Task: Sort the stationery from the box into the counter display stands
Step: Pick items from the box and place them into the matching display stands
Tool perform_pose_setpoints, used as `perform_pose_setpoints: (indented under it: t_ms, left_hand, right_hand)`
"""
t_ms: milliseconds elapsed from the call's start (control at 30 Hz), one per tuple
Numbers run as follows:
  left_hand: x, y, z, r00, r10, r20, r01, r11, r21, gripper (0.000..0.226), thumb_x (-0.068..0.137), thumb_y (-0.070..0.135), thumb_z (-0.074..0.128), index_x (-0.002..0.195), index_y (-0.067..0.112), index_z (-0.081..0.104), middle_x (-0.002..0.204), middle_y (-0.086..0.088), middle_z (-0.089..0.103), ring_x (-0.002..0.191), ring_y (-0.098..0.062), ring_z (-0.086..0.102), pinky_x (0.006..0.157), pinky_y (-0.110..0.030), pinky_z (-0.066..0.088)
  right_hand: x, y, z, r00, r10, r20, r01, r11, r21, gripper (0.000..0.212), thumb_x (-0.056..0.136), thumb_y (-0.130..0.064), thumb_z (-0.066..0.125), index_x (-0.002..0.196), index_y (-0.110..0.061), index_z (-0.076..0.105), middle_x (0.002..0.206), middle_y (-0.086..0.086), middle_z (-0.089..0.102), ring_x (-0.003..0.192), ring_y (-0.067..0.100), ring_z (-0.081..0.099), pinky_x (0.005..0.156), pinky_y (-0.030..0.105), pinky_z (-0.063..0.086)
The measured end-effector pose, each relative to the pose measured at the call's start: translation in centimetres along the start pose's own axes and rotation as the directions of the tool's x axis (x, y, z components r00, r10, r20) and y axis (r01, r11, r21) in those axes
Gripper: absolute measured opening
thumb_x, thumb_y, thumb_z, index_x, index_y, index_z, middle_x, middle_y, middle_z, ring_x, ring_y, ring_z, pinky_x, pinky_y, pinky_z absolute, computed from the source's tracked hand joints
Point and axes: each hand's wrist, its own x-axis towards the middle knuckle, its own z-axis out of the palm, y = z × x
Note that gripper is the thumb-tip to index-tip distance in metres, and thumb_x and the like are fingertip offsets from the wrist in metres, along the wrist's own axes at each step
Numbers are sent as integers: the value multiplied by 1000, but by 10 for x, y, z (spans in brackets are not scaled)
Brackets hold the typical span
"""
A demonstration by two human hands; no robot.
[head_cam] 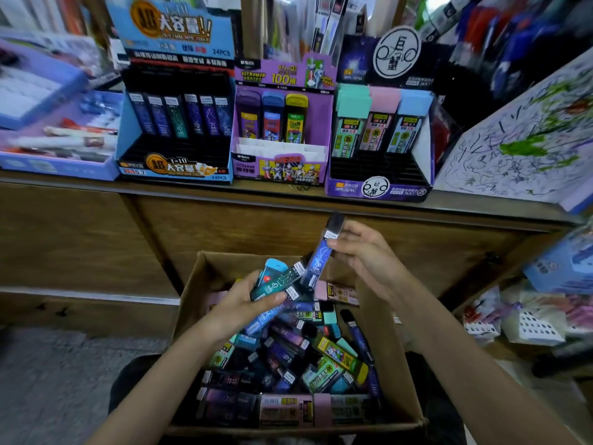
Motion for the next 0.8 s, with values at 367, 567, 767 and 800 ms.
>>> perform_pose_setpoints:
  t_ms: [367,567,767,800]
  left_hand:
    - [7,66,-38,947,218,-236,-227,974,-11,27,84,14,65,110,17,58,96,-1,69,84,-12,66,71,-23,52]
    - [8,103,-68,887,286,-362,-331,941,-68,27,83,9,63,108,17,58,90,2,71,78,-10,68,61,-16,52]
    - [-5,124,-113,834,334,-439,-389,921,-38,26,78,20,65,104,25,60,86,8,73,76,-5,69,58,-13,50]
    - [-6,124,-119,825,339,-453,-396,918,-34,26,78,20,65,103,24,59,86,8,73,75,-4,69,58,-14,50]
  right_hand:
    - [17,-96,12,985,-173,-11,174,985,22,9,92,-7,55,90,-12,63,90,6,72,87,21,67,80,33,56]
    - [44,-150,54,956,-293,-20,292,955,-49,8,91,-5,58,91,-13,60,77,-1,69,64,10,66,67,26,58]
    - [91,-188,117,919,-395,12,389,899,-203,21,85,-3,65,86,-20,53,72,-1,62,61,10,62,65,29,55]
    - [99,-192,128,913,-407,21,401,889,-222,21,85,-2,65,85,-20,53,73,0,62,59,10,62,63,28,56]
